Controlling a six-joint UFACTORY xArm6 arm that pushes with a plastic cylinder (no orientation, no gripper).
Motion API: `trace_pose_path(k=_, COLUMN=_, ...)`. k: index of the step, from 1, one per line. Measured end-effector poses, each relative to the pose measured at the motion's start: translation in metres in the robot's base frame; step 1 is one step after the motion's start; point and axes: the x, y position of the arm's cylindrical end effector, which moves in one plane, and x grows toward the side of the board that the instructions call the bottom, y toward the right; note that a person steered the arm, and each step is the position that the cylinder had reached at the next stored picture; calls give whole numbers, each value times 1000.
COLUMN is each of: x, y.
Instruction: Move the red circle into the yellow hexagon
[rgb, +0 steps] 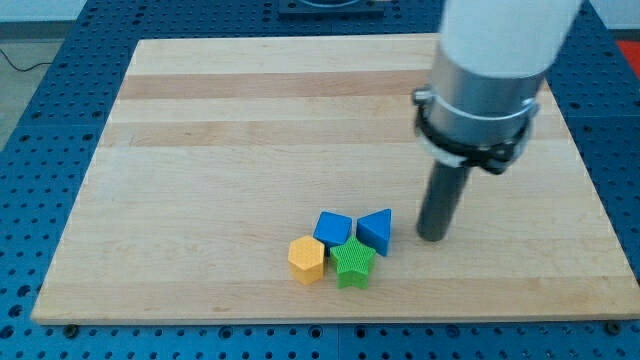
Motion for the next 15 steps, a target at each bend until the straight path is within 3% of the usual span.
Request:
trace_pose_path(k=2, x=8, y=-43)
trace_pose_path(k=3, x=8, y=-17)
trace_pose_path(k=4, x=-4, y=56)
trace_pose_path(k=5, x=-49, y=132)
trace_pose_path(k=6, x=-114, y=165)
trace_pose_path(k=7, x=-147, y=147)
trace_pose_path(k=9, x=-153, y=95)
trace_pose_path(k=10, x=-162, y=123)
trace_pose_path(k=11, x=-181, y=107)
trace_pose_path(k=13, x=-157, y=-91)
trace_pose_path(k=14, x=-139, y=-152)
trace_pose_path(k=15, x=-148, y=-140)
